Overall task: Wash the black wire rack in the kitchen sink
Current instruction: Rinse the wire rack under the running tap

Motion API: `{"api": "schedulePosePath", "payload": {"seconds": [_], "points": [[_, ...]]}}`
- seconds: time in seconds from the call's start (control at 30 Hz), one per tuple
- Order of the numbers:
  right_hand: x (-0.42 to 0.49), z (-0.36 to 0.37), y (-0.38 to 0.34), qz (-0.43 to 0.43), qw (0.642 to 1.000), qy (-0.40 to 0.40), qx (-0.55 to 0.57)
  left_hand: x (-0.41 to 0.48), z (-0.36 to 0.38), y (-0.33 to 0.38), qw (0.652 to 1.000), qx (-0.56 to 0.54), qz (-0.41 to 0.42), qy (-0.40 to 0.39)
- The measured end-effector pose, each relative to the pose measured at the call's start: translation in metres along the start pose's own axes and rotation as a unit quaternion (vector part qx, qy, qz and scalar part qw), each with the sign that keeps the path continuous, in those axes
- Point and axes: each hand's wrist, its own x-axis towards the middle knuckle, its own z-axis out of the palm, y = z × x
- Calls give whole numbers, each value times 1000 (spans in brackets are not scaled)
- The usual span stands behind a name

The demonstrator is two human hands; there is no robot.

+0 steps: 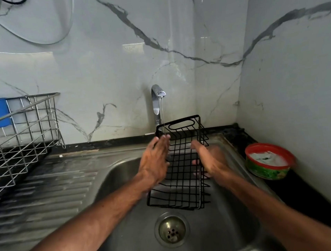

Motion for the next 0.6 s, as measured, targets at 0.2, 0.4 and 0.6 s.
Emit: {"api": "schedulePosePath", "payload": {"seconds": [0.2,0.4,0.6], "points": [[5,16,-1,-4,999,43,-29,-12,3,0,998,26,14,-62],[7,10,-3,7,998,63,9,-33,4,17,978,64,136,-147],[11,9,-3,-23,995,77,56,-22,-1,5,991,130,30,-7]]}}
